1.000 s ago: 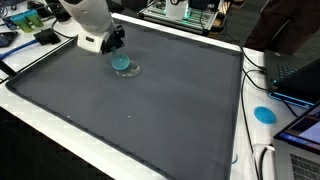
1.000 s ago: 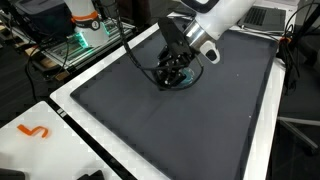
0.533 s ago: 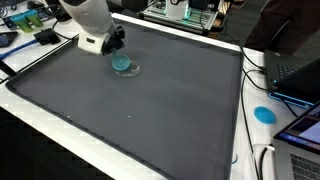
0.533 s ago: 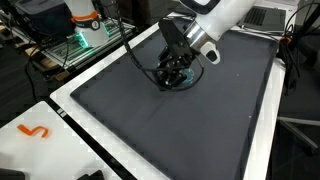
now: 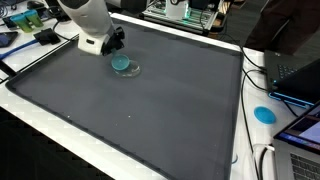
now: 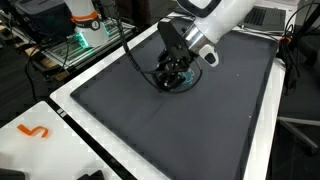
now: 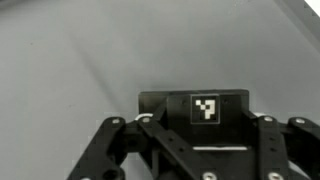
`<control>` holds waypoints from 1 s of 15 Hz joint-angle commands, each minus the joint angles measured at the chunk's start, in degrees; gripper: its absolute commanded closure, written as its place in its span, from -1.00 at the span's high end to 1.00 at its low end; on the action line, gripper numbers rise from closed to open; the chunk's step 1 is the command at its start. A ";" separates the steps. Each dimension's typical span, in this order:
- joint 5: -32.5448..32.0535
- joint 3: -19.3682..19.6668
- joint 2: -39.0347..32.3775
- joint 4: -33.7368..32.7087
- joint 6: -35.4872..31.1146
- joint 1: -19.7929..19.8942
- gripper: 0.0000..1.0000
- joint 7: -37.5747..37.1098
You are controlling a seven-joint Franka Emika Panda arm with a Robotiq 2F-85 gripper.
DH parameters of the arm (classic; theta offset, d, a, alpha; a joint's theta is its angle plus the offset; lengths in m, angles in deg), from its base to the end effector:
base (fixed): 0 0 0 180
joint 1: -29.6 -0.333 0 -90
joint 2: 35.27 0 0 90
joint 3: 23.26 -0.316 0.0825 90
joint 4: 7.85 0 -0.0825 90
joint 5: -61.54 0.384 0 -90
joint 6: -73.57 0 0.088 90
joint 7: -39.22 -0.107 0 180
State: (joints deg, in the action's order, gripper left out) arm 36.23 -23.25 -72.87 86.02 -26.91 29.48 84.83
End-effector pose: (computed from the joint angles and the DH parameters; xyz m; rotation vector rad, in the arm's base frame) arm 0.6266 -0.0369 0.2099 2.4786 1.3563 -0.9464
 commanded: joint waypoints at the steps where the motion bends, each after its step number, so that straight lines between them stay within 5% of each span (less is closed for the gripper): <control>1: -1.61 -0.03 -3.66 0.39 -2.09 0.71 -0.38 -0.61; 15: -2.10 0.49 -3.98 -0.39 -1.54 0.78 -0.38 0.53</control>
State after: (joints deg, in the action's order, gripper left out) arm 35.68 -23.26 -73.65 85.11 -26.91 29.59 86.95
